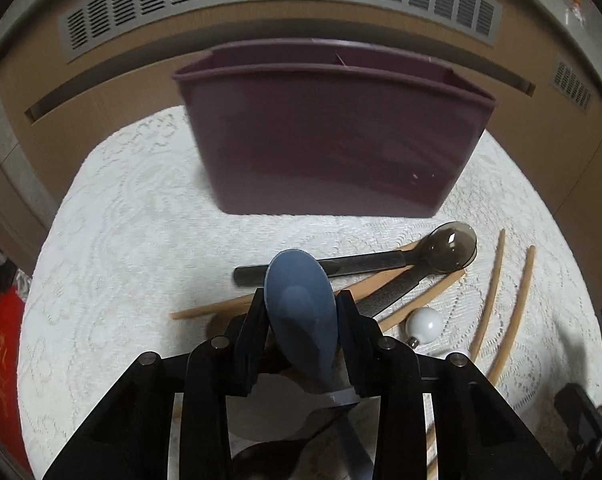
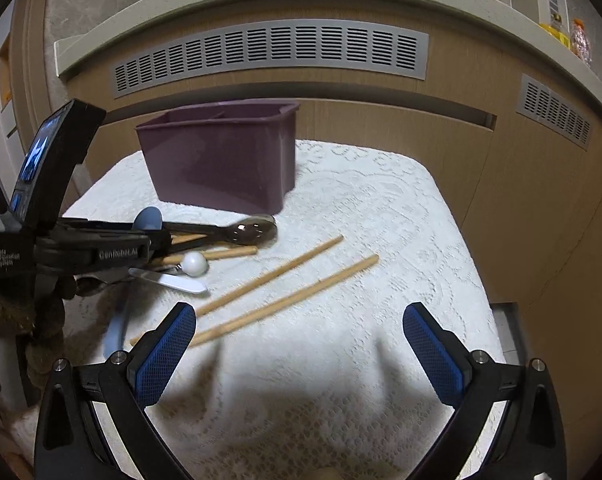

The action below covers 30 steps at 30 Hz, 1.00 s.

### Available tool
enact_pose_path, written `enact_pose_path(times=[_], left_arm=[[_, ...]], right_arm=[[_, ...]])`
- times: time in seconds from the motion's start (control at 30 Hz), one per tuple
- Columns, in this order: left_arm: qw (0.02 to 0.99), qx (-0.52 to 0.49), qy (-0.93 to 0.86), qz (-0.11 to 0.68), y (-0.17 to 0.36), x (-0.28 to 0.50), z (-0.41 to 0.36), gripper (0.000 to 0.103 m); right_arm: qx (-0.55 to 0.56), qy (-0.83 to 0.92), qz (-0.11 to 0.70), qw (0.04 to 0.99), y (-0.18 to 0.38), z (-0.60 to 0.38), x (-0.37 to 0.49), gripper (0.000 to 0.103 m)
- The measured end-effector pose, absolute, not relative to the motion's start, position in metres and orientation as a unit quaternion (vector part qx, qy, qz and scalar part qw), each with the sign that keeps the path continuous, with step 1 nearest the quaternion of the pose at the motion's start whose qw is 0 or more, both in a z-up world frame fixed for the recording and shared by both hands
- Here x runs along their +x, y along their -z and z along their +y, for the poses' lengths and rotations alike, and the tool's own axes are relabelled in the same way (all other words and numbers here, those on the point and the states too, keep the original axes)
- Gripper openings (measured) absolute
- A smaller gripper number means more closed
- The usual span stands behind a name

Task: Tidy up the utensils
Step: 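Lower the left tool onto the blue plastic spoon and grasp it, then grasp the white ball-topped utensil with the right tool while the left tool holds the blue spoon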

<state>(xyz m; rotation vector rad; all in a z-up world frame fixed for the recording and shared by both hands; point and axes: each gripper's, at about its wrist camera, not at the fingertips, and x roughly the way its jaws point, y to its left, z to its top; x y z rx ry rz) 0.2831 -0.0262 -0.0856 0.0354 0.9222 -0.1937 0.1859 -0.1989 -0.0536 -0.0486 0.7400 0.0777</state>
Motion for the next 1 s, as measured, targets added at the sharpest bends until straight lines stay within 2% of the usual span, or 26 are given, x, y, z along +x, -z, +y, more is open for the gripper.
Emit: enact_pose_path(times=[0.27, 0.57, 0.63, 0.73, 0.8, 0.83, 1.0], left_arm=[[0.92, -0.016, 0.09, 0.38, 0.053, 0.226, 0.036, 0.034], [0.933, -0.064, 0.091, 0.342, 0.043, 0.201, 0.092, 0.034], [0.932, -0.073, 0.096, 0.342, 0.045, 0.202, 0.094, 0.034], [0.93, -0.085, 0.099, 0.343, 0.047, 0.202, 0.101, 0.034], [0.929, -0.09, 0.099, 0.346, 0.048, 0.202, 0.103, 0.034], [0.928, -0.09, 0.099, 0.346, 0.048, 0.203, 0.104, 0.034], [0.929, -0.087, 0.106, 0.344, 0.042, 0.198, 0.102, 0.034]], right_arm=[[-0.005, -0.036, 0.39, 0.92, 0.054, -0.171, 0.229, 0.103], [0.013, 0.028, 0.441, 0.897, 0.091, -0.134, 0.304, 0.099], [0.012, 0.025, 0.451, 0.892, 0.097, -0.131, 0.313, 0.085], [0.003, 0.008, 0.449, 0.893, 0.097, -0.128, 0.315, 0.054], [-0.006, -0.018, 0.451, 0.892, 0.089, -0.128, 0.313, 0.022], [-0.005, -0.025, 0.454, 0.89, 0.086, -0.129, 0.311, 0.018], [-0.007, -0.068, 0.427, 0.902, 0.057, -0.139, 0.284, 0.012]])
